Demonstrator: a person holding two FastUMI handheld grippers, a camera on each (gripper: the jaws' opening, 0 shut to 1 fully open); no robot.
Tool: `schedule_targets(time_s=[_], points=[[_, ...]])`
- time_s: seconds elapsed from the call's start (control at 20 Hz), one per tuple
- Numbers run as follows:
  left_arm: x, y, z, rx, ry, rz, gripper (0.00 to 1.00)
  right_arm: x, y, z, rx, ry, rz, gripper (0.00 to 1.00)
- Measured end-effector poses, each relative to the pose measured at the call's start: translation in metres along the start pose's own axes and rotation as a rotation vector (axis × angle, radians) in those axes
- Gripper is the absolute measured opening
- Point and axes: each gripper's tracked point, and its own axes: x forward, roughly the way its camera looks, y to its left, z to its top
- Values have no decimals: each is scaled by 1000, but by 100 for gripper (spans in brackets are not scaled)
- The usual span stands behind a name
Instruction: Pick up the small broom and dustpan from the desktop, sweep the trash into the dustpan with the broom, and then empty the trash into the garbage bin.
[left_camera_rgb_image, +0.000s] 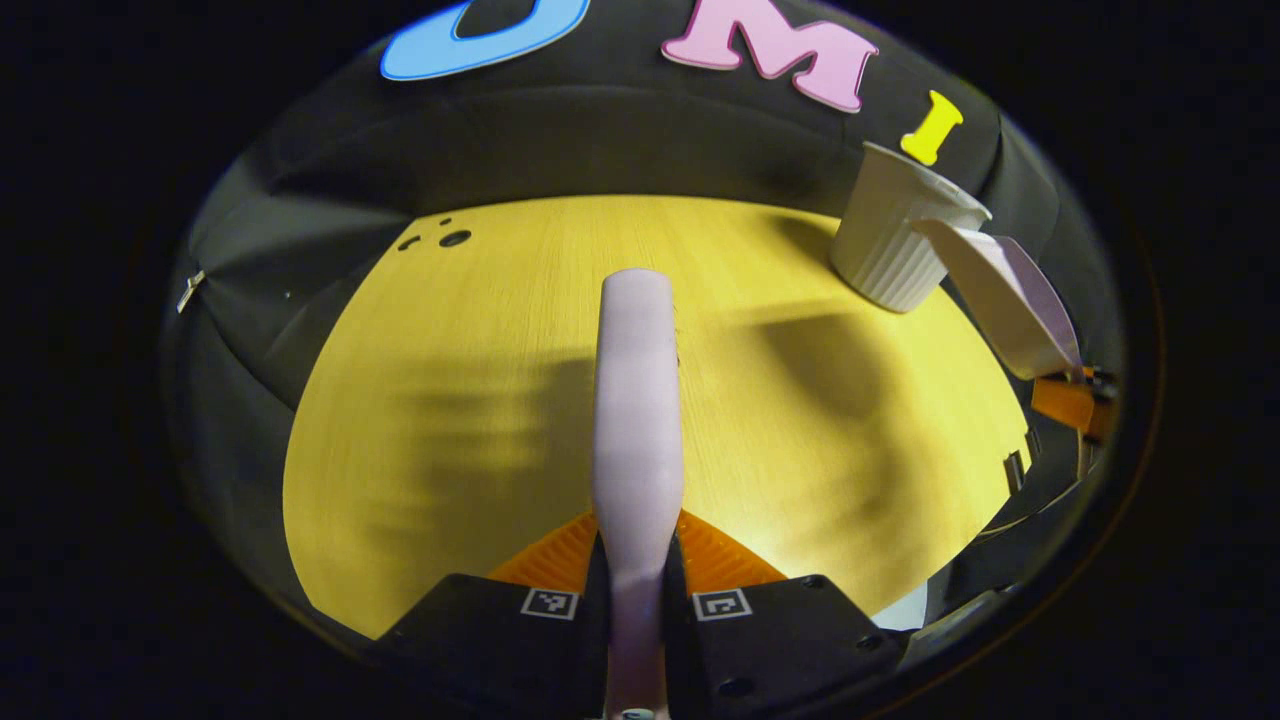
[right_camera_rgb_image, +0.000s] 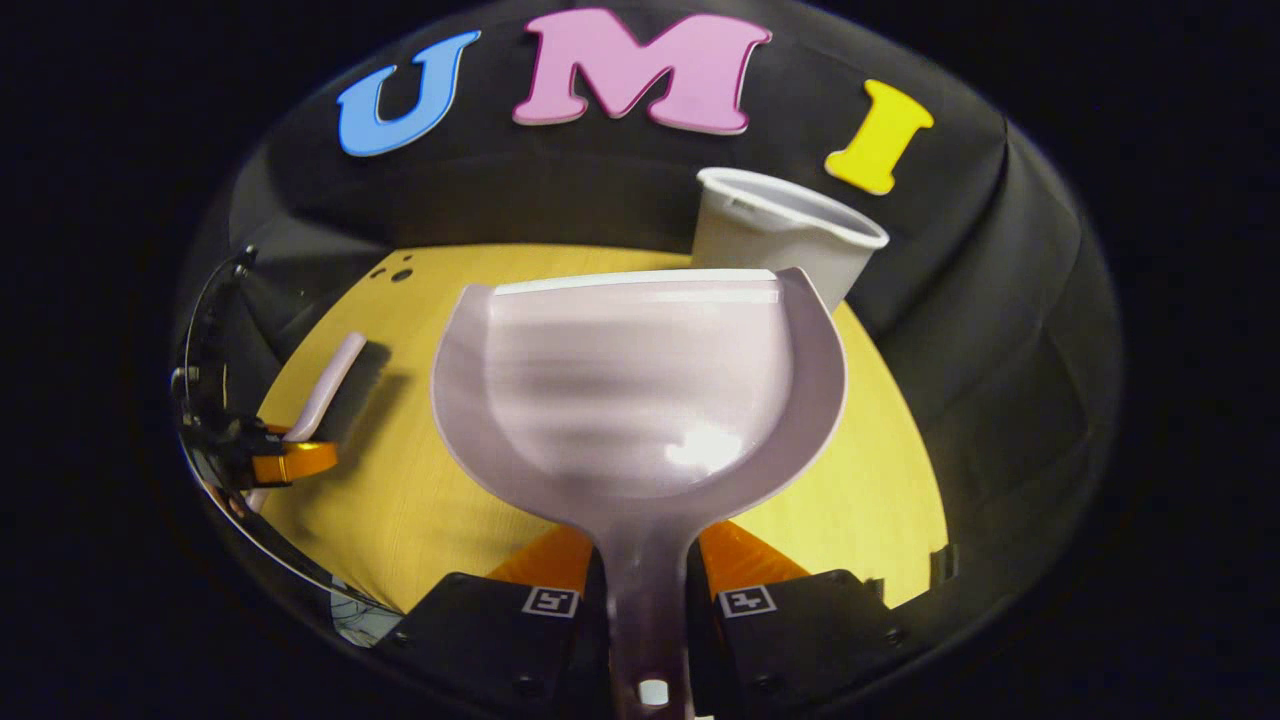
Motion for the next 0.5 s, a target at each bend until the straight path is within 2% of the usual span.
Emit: schedule_targets(time_s=[0.15, 0.2, 0.25, 0.35, 0.45, 0.5], points=[[17, -2, -2, 19, 40, 14, 27, -1, -7, 6, 58, 100, 43, 36], [22, -3, -2, 25, 49, 20, 31, 3, -11, 10, 80, 129, 49, 36], [28, -3, -4, 32, 58, 29, 27, 7, -15, 15, 98, 157, 51, 36], [34, -5, -6, 36, 81, 54, 27, 10, -17, 24, 136, 210, 61, 36], [38, -8, -8, 22, 104, 71, 27, 4, -15, 28, 141, 245, 62, 36], [40, -8, -11, 13, 119, 82, 31, 3, -15, 33, 130, 253, 56, 32]])
